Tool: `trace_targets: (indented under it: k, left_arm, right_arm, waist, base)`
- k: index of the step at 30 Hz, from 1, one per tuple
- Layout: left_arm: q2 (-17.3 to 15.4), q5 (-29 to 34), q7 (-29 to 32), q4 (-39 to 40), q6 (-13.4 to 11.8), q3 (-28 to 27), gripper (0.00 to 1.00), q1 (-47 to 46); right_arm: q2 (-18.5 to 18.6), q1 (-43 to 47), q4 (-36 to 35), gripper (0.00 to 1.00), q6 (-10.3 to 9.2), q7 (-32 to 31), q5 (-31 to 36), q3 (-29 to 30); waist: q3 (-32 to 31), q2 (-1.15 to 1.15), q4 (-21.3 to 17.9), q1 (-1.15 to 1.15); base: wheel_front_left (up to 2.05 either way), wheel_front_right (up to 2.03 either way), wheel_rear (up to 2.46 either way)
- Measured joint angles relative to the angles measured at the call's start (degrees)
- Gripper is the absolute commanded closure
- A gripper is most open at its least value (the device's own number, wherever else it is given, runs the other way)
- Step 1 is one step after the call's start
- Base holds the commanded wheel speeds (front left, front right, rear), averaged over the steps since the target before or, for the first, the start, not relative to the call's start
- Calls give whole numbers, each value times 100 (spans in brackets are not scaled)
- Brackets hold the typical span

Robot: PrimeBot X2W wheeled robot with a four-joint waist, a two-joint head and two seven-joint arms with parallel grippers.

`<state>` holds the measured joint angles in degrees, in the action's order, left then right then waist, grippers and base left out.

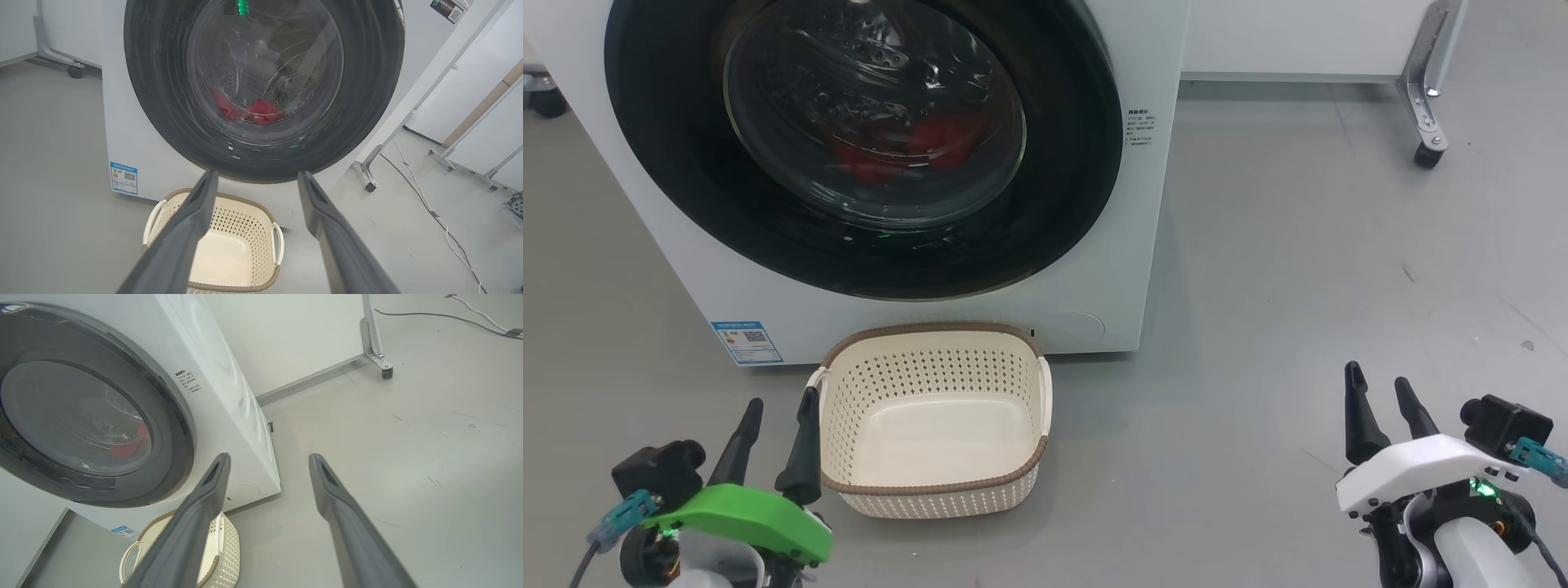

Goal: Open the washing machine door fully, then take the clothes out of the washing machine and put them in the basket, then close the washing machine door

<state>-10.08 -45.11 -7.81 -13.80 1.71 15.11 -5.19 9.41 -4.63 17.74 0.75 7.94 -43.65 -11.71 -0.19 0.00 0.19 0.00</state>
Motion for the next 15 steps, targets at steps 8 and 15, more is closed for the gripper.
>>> trace_targets:
  k: [8, 15]
  left_arm:
    - [-2, 538, -144, 0, -96, 143, 0, -13]
    - [-3, 892, -264, -7, -202, 193, 0, -29]
  right_arm:
    - [7, -52, 29, 0, -92, 146, 609, -170]
    - [5, -88, 30, 0, -149, 230, 1028, -240]
  waist:
    - [4, 0, 2, 0]
    - [8, 0, 4, 0]
  base:
    - [0, 0, 0]
    - [0, 0, 0]
